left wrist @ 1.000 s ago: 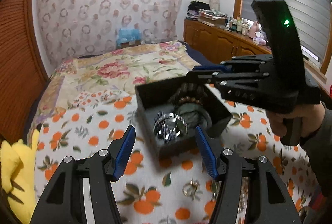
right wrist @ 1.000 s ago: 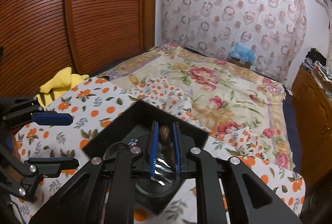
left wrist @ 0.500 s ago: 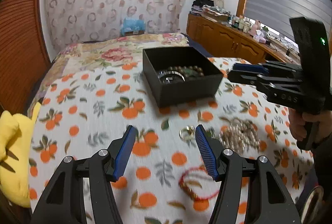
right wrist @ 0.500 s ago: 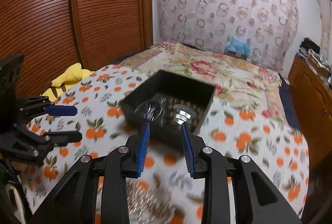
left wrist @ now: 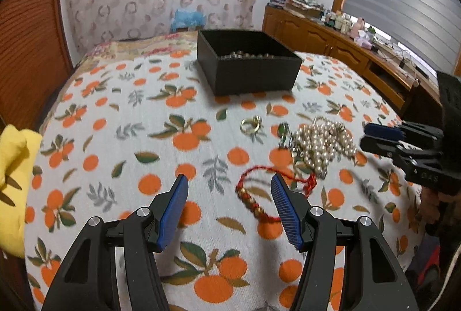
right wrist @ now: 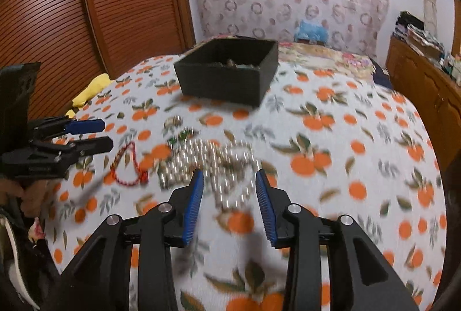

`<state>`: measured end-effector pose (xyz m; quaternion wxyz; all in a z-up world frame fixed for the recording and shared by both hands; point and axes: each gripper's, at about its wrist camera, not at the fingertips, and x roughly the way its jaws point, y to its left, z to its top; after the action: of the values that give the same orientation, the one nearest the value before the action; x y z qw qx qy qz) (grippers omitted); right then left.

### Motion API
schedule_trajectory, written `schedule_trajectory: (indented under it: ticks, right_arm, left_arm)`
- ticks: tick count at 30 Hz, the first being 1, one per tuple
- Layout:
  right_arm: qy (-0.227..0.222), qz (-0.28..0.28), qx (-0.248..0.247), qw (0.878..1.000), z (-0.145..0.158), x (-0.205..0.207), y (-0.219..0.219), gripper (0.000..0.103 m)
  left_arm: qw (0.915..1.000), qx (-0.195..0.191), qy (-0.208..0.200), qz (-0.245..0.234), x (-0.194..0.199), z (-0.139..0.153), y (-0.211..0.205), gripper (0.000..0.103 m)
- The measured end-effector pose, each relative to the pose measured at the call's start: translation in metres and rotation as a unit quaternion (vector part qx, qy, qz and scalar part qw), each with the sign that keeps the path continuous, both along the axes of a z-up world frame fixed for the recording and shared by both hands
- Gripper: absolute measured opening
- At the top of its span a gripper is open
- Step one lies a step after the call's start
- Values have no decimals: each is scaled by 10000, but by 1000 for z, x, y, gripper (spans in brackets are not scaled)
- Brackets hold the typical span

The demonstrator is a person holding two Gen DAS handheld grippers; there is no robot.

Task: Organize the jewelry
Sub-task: 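Grasp the red string bracelet with the left tool, then grasp and lift the pearl necklace with the right tool while the left holds the red bracelet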

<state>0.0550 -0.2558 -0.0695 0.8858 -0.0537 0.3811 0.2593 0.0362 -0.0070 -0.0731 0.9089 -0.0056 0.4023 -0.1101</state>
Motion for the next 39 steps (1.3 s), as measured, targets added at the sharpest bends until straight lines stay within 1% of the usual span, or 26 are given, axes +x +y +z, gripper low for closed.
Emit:
schedule_trajectory:
  ticks: [2,3,5,6,7,14,17,18,20,21,23,26,30,34,39]
  right_arm:
    - [32,-67,-45,10000,-4,-5,-3,40]
    - [34,-108,-60,9999,-5,-8,-5,40]
    - [29,-96,-21,9999,-6,-12,-7,40]
    - [20,-91,-19,10000,-6,-13,-6,40]
    - [3,-86,-26,10000,-6,-15,-6,40]
    - [-34,-39,-62,10000,-10,-19,-3,40]
    - [-5,-9,-31,10000,-11,-18,-3,40]
    - [23,-20,-5,10000,-12,-17,-4,40]
    - [59,-40,10,10000,-12,-16,-4,40]
    - [69,-36,4,10000,-13,-16,-4,40]
    - [75,-33,-10,10000,-13,-15,-3,40]
    - [90,-38,-3,10000,-13,-15,-3,40]
    - [98,-38,-17,9999,-14,-14,-3,40]
    - [82,-41,-94,9999,-15,-14,-1,40]
    - [-15,101,-236,9997,-10,-13,6,40]
  left_arm:
    - [9999,-21,108,12,0,-5,-1,57]
    - [9999,-30,137,16,0,-6,-1,54]
    - [9998,-64,186,-37,-2,-7,-5,47]
    - [9998,-62,201,-73,-2,-8,-7,35]
    - [9996,-32,235,-142,-2,-9,-12,32]
    - [9995,165,262,-76,1,-11,-21,31]
    - [9993,258,251,-56,2,-13,-22,26]
    - [9993,285,246,-57,3,-13,-23,22]
    - [9993,279,241,-78,3,-14,-23,9]
    - [9993,241,256,-114,3,-14,-22,6]
    - [9995,150,223,-169,0,-12,-20,6]
    - [9998,-7,35,-173,-6,-2,-17,6]
    - [9995,-101,-291,-100,-18,15,-14,6]
    - [9985,-164,-522,6,-24,24,-9,6]
    - [9983,-253,-514,80,-24,20,-3,6]
